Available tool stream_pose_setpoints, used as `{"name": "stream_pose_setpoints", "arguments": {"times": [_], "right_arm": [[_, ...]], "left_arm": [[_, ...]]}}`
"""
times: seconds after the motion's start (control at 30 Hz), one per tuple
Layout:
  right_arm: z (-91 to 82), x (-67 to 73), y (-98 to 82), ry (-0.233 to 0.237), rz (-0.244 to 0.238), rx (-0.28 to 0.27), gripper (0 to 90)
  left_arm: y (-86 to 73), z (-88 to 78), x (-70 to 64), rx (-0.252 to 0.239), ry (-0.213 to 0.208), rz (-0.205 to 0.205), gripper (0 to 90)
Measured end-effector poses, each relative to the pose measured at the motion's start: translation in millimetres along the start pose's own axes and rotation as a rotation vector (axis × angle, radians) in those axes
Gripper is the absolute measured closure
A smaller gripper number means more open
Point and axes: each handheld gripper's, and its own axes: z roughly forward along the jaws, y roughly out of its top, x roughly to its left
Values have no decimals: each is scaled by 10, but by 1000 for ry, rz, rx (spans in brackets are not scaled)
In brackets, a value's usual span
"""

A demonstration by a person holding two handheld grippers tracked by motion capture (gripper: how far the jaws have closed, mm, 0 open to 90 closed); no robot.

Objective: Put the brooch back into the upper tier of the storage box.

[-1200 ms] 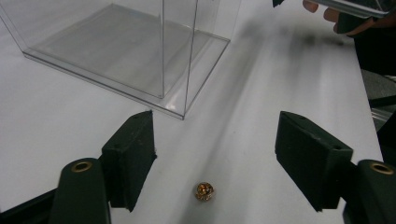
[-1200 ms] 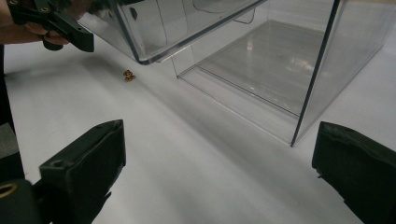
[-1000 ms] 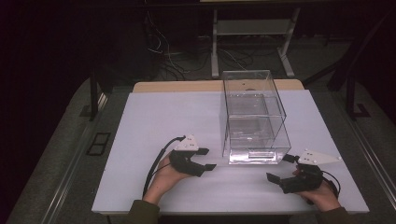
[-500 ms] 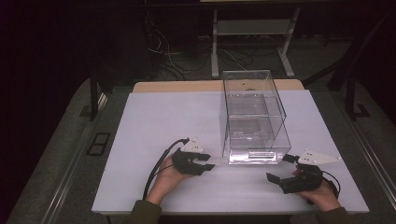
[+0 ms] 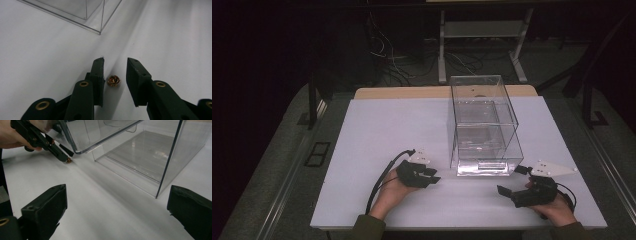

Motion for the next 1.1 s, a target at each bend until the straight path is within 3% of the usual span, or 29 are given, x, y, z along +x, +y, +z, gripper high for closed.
{"name": "stream_pose_setpoints", "arguments": {"times": [0.23,1.1], "right_arm": [[0,2,0,-3,-2,-7,27],[-4,3,1,-6,-3,-11,27]], "left_arm": [[-11,42,1,25,7,10,686],[-22,43,-12,26,39,25,781]]}}
